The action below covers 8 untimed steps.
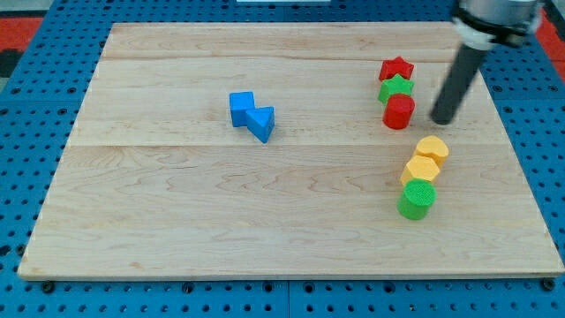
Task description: Push red circle to top center
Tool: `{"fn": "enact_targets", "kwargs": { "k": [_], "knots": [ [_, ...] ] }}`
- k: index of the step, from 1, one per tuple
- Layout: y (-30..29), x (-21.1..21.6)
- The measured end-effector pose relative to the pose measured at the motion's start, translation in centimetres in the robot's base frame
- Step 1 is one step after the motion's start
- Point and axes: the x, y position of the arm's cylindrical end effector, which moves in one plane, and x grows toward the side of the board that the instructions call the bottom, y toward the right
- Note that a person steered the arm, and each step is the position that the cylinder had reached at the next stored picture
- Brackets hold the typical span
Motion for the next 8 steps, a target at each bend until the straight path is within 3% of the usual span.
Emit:
{"fn": "enact_targets", "kwargs": {
  "k": [1, 3, 4, 6, 7, 8],
  "knots": [
    [-8.3, -0.3],
    [-11.4, 0.7],
    [-16.7, -1.1],
    [-24.8, -9.1],
    [-27.1, -7.7],
    [-30.2, -9.5]
  ]
}}
